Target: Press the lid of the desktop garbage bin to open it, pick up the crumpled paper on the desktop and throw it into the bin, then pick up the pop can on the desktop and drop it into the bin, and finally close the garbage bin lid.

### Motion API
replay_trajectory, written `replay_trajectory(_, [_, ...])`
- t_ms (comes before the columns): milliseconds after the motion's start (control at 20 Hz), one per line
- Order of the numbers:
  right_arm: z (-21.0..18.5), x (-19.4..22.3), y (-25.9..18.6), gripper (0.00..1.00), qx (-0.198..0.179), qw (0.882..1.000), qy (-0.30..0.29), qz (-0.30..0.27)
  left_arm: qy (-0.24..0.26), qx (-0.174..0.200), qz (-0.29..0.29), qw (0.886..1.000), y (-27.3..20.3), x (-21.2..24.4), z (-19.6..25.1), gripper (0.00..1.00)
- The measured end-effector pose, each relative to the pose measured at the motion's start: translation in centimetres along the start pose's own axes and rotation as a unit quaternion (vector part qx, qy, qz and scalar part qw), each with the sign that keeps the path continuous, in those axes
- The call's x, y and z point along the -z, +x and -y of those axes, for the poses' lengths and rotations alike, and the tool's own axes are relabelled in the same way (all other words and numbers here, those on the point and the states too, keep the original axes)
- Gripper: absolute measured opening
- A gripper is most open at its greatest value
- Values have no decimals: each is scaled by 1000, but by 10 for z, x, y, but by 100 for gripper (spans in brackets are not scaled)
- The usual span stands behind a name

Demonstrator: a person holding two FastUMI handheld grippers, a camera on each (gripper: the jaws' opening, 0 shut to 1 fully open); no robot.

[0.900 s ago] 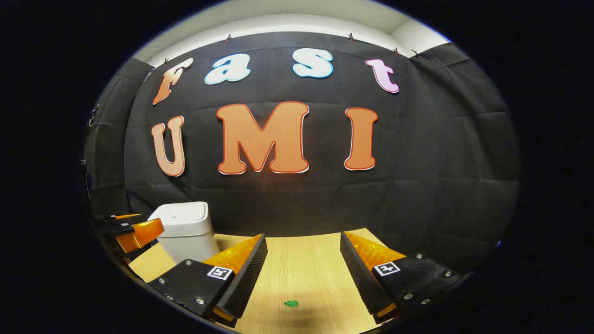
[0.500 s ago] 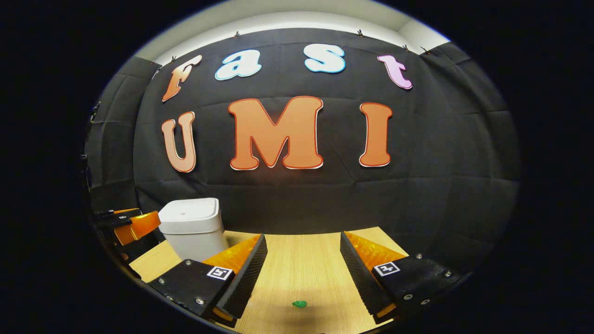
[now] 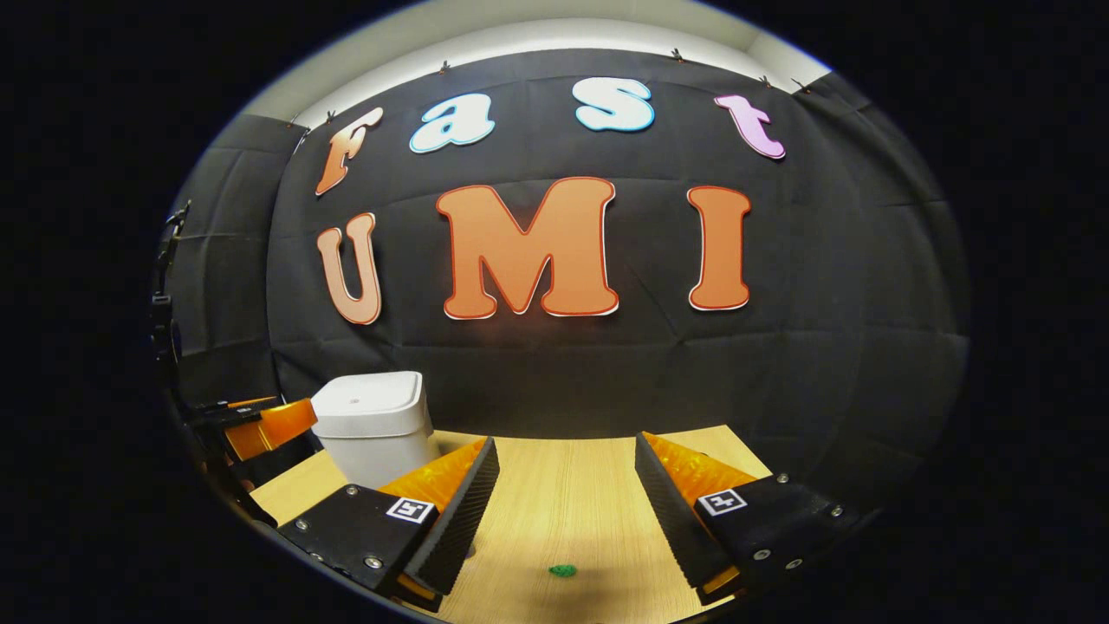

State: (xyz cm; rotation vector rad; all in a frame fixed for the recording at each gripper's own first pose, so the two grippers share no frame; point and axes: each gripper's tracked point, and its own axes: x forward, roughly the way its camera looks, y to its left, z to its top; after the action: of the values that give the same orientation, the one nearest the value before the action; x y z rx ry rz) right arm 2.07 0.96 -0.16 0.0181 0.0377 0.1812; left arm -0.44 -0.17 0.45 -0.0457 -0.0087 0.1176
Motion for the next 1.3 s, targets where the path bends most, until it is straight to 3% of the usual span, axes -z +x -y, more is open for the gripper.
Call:
replay_trajectory(300, [-3,1,4,94,-15,1000,8,0,20,3,-4,1000,0,1,2,94])
replay_trajectory(750, [-2,-5,-1,95,-1,1000,10,11,53,19,4,998,4,-8,6,95])
replay_trajectory(1300, [-2,-3,-1,95,2,1000,6,5,54,30,-3,998,7,-7,10,94])
